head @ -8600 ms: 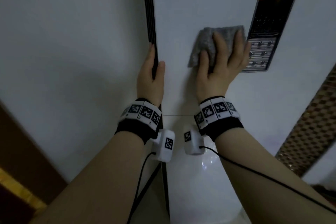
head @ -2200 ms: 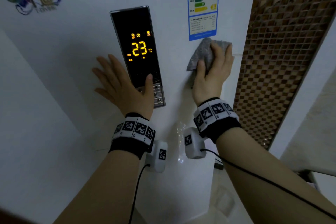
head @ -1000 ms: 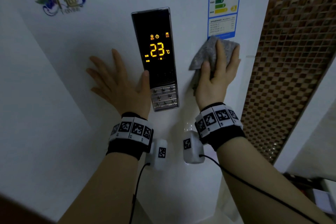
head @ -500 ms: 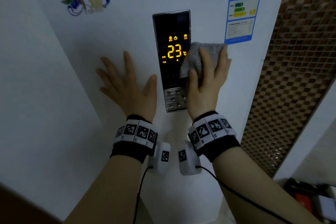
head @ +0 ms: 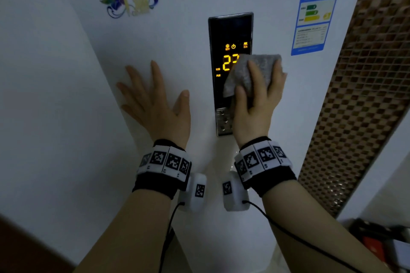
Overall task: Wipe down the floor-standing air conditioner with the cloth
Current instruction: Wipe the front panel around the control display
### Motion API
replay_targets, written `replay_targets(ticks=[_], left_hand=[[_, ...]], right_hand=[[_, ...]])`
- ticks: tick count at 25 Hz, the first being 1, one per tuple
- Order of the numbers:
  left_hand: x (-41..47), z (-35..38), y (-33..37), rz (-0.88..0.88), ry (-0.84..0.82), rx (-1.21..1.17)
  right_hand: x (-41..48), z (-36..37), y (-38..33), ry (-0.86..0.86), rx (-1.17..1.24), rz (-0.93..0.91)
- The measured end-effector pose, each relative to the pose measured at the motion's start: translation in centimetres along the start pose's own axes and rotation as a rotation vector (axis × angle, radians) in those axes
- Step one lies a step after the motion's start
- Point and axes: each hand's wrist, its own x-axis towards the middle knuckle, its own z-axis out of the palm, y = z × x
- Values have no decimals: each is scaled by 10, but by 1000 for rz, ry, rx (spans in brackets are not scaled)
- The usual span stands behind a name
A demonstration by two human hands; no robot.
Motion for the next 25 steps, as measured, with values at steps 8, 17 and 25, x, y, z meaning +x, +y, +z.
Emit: replay_targets(ticks=[8, 17, 25], left_hand=[[7, -10, -15, -17, 29, -58], [13, -22, -31, 0, 45, -127], [15, -33, -47, 63, 9, -367]], right_hand=[[-10, 11, -6, -21, -15, -47], [-17, 24, -17, 7, 4, 4], [-30, 45, -37, -62, 2, -47]])
